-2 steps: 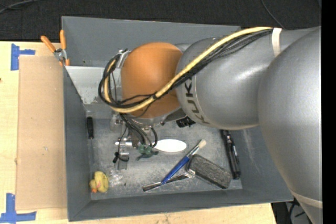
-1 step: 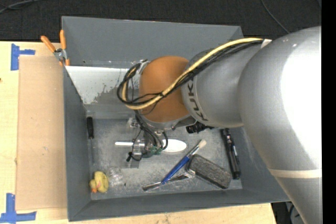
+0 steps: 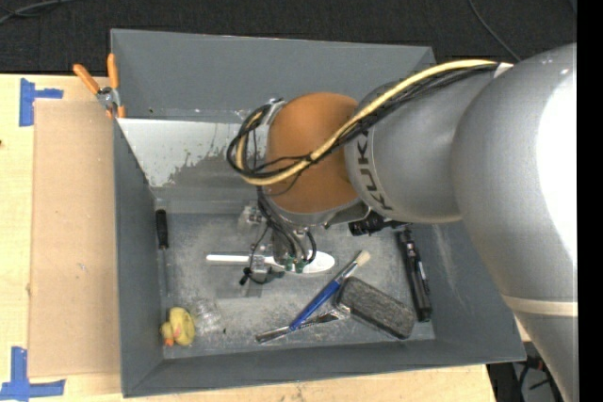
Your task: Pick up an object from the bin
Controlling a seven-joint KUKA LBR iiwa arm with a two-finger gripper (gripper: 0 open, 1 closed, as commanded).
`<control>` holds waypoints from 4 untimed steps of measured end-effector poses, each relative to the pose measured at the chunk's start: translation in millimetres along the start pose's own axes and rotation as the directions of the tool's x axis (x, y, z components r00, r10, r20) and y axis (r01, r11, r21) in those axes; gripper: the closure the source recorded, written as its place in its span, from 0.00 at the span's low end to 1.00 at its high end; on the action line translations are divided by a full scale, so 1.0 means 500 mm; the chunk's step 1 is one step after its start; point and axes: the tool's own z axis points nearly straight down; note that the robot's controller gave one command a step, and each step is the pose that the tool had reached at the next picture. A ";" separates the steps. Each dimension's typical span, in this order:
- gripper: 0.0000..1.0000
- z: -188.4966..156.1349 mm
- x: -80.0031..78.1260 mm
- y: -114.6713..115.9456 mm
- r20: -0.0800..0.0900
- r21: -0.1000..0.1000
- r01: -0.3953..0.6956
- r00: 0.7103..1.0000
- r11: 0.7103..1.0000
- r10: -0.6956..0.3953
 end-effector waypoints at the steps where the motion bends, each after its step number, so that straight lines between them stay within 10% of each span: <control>1: 0.00 0.018 -0.025 -0.153 -0.009 0.011 0.020 1.000 1.000 -0.020; 2: 0.00 0.067 -0.055 -0.132 0.003 -0.002 0.232 0.973 0.973 -0.232; 3: 1.00 0.075 -0.049 -0.110 -0.006 0.004 0.080 0.997 0.997 -0.080; 4: 1.00 0.075 -0.049 -0.110 -0.006 0.004 0.079 0.997 0.997 -0.079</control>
Offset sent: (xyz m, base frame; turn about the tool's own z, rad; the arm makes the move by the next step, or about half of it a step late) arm 0.0239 -0.0690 -0.0378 -0.2682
